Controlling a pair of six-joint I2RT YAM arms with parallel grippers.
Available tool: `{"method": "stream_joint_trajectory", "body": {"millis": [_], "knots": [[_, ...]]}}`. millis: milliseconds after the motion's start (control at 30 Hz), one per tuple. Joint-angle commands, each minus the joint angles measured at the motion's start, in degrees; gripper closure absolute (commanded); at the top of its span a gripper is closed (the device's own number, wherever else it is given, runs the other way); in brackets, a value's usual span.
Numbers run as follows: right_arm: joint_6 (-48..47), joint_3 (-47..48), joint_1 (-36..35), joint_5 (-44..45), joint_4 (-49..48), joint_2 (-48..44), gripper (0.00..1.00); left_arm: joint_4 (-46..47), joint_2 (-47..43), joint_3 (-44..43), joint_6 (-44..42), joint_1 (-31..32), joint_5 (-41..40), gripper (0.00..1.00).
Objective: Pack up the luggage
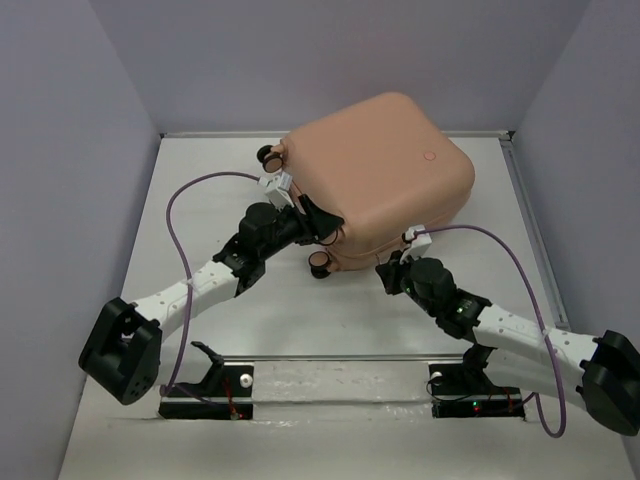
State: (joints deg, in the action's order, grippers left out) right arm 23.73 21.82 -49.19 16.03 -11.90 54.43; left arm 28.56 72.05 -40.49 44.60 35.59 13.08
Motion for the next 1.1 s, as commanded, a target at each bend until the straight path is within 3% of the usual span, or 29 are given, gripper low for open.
{"method": "stream_joint_trajectory", "body": {"millis": [0,233,400,533,567,667,700,767,800,833,900,1067], "knots": [[-0.26,2.36,2.77,-9.61,-1.20,-3.19,0.93,2.47,-2.87,2.08,0.23,-2.98,-3.41,0.94],[2.20,0.41,13.31,-9.97,1.35,-4.16,0.93,-0.17,-8.85,4.98,-0.04,-9.92,-2.01,0.94],[1.15,1.46,13.86,-7.51,5.39,-5.83,0.93,-0.08,-8.95,6.04,-0.21,-10.46,-0.77,0.94],[1.23,1.91,13.86,-17.23,1.90,-4.78,0.93,1.76,-7.37,5.60,0.40,-9.41,1.16,0.94],[2.63,1.30,12.64,-22.13,-0.82,-3.99,0.93,2.29,-5.88,5.16,0.40,-8.88,1.24,0.94],[4.58,1.54,3.61,-20.80,-11.11,3.72,0.93,3.17,-2.02,1.57,0.75,-6.51,1.77,0.94],[4.14,3.99,-6.43,-18.95,-12.26,7.40,0.93,3.00,-1.13,-0.01,0.40,-6.15,2.21,0.94],[0.91,16.36,-16.15,-16.92,-12.27,15.84,0.93,1.34,0.71,-4.22,-0.56,-5.80,2.65,0.94],[-0.68,25.89,-24.64,-16.39,-11.66,23.27,0.93,0.37,0.81,-5.38,-1.09,-5.80,1.69,0.94],[-2.61,30.08,-27.77,-14.03,-8.96,26.22,0.93,-0.60,0.64,-6.78,-1.79,-5.80,0.99,0.94],[-4.48,35.63,-30.43,-11.81,-9.27,30.45,0.93,-1.57,-0.50,-6.10,-2.15,-5.71,0.63,0.94],[0.16,28.05,-26.24,-2.85,-17.86,28.80,0.93,1.22,-1.22,-2.06,-0.83,-2.20,-1.83,0.94]]}}
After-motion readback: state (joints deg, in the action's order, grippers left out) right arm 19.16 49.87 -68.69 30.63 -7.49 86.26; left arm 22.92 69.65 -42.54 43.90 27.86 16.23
